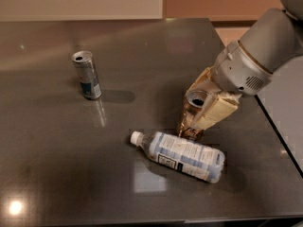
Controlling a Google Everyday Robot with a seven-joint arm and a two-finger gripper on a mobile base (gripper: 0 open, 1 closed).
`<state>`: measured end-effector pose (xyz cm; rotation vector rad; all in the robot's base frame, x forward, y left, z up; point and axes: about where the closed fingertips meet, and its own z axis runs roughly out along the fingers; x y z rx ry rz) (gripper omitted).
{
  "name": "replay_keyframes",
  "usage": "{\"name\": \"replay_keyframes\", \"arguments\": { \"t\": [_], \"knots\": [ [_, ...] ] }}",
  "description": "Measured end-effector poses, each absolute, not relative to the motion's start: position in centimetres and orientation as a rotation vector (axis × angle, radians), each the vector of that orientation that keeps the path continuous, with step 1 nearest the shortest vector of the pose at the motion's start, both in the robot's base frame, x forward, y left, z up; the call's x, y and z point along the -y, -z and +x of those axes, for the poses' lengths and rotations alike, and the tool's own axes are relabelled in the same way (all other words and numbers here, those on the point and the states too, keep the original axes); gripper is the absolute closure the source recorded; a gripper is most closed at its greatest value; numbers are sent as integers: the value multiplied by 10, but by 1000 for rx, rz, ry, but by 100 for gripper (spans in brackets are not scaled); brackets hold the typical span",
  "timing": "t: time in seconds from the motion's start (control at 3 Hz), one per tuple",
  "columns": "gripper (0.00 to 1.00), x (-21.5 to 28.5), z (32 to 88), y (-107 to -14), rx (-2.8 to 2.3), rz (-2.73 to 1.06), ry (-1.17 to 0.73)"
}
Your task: Move orange can near blue plastic bottle
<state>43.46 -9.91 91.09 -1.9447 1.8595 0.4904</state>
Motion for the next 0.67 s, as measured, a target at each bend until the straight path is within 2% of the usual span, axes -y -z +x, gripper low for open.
{"name": "replay_keyframes", "arguments": {
  "t": [0.33, 0.67],
  "knots": [
    [0, 97, 435, -911, -1856, -1946, -487],
    [0, 97, 435, -911, -1856, -1946, -487]
  ]
}}
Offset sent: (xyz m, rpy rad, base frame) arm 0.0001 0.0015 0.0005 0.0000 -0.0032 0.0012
